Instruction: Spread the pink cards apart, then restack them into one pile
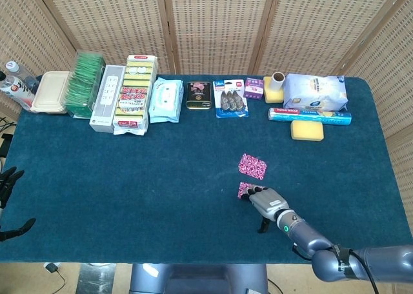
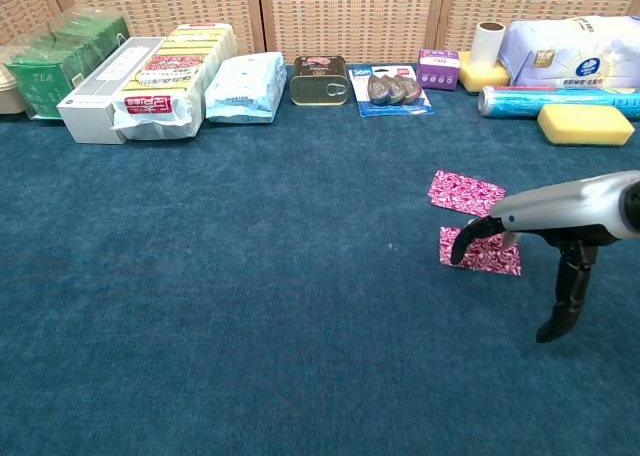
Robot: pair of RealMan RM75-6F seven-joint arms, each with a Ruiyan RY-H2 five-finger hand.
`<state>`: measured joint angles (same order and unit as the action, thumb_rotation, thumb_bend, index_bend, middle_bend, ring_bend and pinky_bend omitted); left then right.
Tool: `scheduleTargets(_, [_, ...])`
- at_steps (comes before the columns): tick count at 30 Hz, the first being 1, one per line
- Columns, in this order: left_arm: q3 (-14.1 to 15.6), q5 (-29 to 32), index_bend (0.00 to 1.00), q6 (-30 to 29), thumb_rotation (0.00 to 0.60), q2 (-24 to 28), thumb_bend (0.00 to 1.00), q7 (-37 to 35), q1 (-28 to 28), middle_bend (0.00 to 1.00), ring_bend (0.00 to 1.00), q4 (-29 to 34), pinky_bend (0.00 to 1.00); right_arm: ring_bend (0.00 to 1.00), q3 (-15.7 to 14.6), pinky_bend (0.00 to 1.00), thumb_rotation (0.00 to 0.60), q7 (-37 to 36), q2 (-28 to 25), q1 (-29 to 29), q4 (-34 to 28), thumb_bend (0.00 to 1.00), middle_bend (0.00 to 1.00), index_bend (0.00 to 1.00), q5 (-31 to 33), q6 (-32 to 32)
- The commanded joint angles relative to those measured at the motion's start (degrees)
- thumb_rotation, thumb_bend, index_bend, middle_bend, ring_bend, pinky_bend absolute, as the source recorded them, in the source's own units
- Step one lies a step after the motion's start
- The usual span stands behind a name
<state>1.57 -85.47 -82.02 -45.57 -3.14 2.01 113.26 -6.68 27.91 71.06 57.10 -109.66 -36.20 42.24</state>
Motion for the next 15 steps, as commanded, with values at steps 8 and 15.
scheduleTargets(8, [0.01,-0.06,0.00,-0.05,0.600,0.00,0.21,-0.09,-0.01,0.00,0.00,-0.04,0.06,0.00,1.34,0.14,0.585,-1.82,-3.13,-0.16,-3.73,0.00,0.12,0.15,-3.16,2.45])
scheduleTargets(15, [0.03,-0.12,0.00,0.02,0.600,0.03,0.21,-0.22,0.03,0.00,0.00,-0.12,0.06,0.00,4.50,0.15,0.584,-5.24,-3.15,0.50,0.74,0.00,0.12,0.15,-0.59,1.97])
